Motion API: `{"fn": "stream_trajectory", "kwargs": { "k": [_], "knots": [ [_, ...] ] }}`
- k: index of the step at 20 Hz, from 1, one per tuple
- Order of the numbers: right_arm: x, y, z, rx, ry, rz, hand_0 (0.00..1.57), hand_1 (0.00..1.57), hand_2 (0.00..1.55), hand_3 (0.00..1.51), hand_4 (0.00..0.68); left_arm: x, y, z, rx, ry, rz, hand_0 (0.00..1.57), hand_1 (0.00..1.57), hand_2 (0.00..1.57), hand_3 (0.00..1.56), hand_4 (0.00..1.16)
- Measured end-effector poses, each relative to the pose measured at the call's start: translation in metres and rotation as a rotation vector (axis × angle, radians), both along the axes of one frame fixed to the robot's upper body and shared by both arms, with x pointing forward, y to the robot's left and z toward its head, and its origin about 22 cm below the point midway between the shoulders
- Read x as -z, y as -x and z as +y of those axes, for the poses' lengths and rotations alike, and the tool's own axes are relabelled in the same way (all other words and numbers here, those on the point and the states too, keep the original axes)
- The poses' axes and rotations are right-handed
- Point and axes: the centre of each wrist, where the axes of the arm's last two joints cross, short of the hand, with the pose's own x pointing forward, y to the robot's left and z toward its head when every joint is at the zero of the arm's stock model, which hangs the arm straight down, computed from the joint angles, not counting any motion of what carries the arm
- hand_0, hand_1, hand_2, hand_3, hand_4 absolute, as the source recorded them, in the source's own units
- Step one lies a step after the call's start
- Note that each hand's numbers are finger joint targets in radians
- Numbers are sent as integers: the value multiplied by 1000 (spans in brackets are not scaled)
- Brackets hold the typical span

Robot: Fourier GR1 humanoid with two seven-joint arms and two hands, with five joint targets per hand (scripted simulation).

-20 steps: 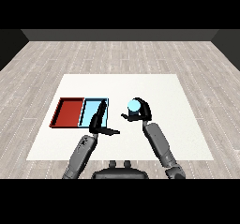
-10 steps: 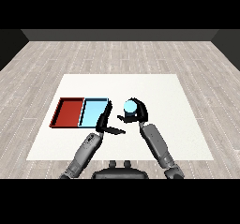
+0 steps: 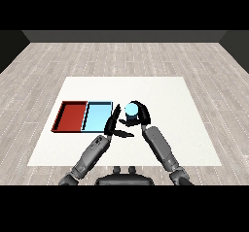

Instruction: Pick the blue can and put it in the blue box

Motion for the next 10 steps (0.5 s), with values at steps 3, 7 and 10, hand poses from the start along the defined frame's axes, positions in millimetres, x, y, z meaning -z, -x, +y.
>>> {"fn": "stream_trajectory", "kwargs": {
  "k": [3, 7, 10],
  "knots": [
    [-3, 1, 9, -11, 0, 1, 1434, 1434, 1462, 1374, 551, 0, -3, -8, 0, 1, 11, 0, 0, 0, 0, 0],
    [0, 1, 6, -17, 2, -3, 1428, 1428, 1461, 1376, 559, 2, -5, -12, 5, 0, 19, 0, 0, 0, 0, 0],
    [-1, 1, 11, -26, -3, -10, 1419, 1419, 1456, 1363, 559, 1, 2, -15, 7, -2, 24, 0, 0, 0, 0, 0]
  ]
}}
